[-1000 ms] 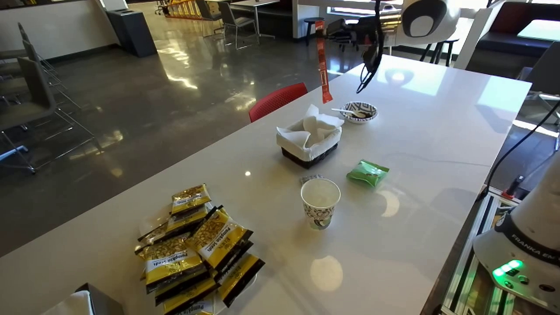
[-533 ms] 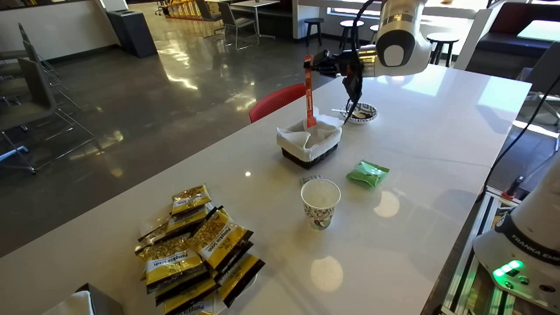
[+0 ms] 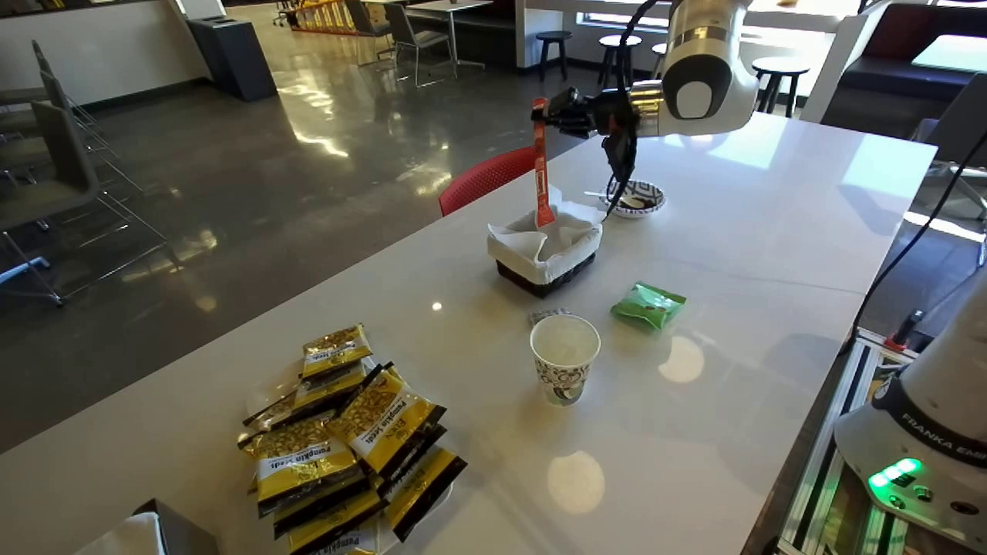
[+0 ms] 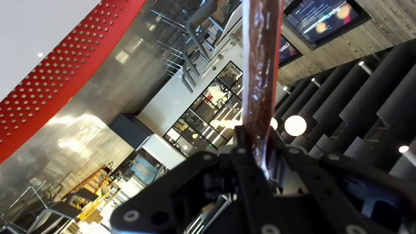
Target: Place the object inside the basket
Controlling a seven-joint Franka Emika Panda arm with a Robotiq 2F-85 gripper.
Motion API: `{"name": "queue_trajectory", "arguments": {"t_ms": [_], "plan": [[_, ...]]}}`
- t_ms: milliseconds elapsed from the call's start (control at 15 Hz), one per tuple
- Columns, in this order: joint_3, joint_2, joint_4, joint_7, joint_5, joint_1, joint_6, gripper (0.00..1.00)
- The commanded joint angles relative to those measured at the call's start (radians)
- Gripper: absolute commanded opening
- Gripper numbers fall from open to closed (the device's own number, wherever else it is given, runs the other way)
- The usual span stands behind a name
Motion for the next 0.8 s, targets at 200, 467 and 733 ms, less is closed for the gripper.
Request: {"name": "queue_trajectory", "arguments": {"t_ms": [200,467,733], "plan": [[0.042,-0.008,-0.065,0.058,-0.036,-0.012,-0.07,0.04],[0.041,-0.024,-0.094,0.06,-0.039,-0.017,-0.039,0.04],[0.04,-0.019,-0.117,0.045,-0.012,-0.026,-0.042,0.04]]}}
